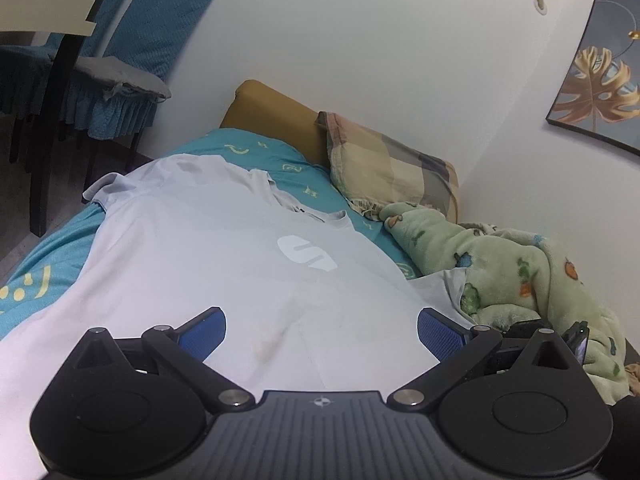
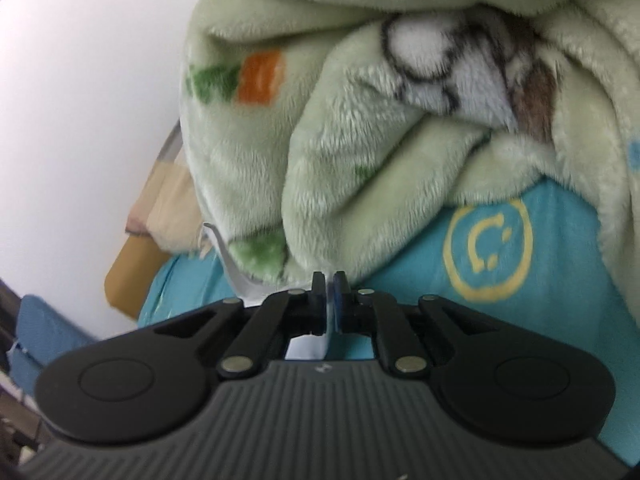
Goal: Fold clothes
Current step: 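Grasp the shirt side with the right gripper and fold it over the body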
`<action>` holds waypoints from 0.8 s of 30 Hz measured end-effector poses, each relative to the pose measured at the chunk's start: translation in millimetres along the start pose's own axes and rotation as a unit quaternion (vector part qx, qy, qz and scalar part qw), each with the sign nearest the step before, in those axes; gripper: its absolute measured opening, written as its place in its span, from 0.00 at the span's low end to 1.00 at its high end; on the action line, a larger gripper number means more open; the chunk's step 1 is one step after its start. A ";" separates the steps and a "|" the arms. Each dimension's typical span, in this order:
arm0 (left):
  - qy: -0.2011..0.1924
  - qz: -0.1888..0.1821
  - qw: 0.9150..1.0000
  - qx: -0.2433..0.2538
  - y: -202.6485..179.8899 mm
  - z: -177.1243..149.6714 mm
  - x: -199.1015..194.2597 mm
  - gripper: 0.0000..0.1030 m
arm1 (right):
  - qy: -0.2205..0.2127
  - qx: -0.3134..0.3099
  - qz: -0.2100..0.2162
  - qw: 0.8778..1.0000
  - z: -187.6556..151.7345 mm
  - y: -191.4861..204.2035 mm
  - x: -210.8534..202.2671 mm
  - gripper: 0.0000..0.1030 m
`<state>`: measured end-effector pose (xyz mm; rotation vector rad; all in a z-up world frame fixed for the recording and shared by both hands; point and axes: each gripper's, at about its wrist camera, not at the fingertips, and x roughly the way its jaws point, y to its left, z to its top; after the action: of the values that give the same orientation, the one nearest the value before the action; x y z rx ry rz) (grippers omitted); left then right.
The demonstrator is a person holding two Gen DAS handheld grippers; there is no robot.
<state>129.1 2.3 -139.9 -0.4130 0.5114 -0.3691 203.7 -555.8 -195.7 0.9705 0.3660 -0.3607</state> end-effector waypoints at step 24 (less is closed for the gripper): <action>0.051 0.003 0.997 -0.059 15.6 -7.8 26.3 1.00 | 0.010 -0.166 0.076 0.983 -48.7 46.1 87.3 0.64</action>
<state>149.9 2.0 -163.7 -0.5082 0.6355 -0.3572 294.7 -502.3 -226.9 0.6692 0.3537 -0.1437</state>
